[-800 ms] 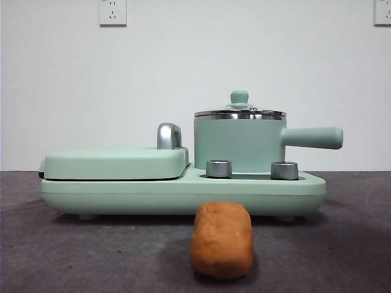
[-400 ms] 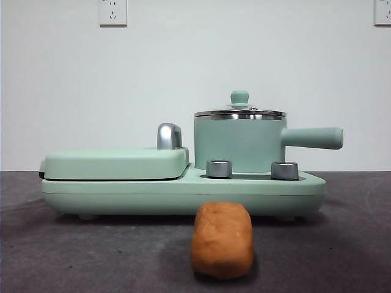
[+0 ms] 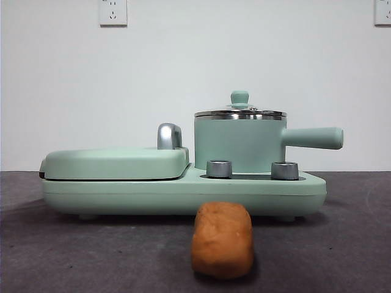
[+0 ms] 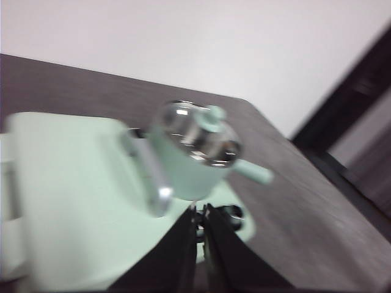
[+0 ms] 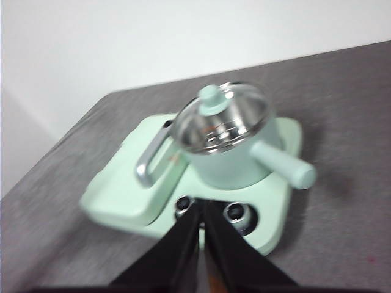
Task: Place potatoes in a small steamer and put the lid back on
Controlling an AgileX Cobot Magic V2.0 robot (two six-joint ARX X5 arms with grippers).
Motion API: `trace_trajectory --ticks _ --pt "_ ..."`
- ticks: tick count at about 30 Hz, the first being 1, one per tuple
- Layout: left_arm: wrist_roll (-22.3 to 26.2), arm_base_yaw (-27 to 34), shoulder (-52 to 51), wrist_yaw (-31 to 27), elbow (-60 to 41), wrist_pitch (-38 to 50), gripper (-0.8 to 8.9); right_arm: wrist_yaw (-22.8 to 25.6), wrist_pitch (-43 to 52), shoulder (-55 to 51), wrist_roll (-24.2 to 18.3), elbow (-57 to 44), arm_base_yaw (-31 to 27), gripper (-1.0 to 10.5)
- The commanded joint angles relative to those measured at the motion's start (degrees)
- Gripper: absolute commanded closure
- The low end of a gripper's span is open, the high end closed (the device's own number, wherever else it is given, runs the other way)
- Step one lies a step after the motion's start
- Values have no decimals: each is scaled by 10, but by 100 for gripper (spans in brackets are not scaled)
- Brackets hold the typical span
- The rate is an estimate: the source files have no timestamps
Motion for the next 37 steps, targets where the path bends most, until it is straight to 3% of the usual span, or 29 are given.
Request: trace_trajectory --ticks 1,5,9,14,19,28,33,37 --pt "12 -11 47 28 40 1 795 -32 -14 35 -48 30 0 934" --pt "13 -27 99 50 74 0 787 -85 -23 72 -71 51 0 934" --pt "19 -39 129 51 84 1 765 -98 -22 91 -71 52 0 902" --pt "19 -54 158 51 84 6 496 -93 -21 99 -71 52 0 578" --pt "18 -70 191 51 85 39 343 -93 -18 105 -72 52 0 479" --pt "49 -111 318 51 175 33 341 -93 -18 106 -73 52 0 479" --pt "97 -139 421 40 290 -42 345 -94 -18 106 -72 52 0 479" --pt "154 -165 511 -6 406 -118 345 -94 -18 106 -71 52 0 479"
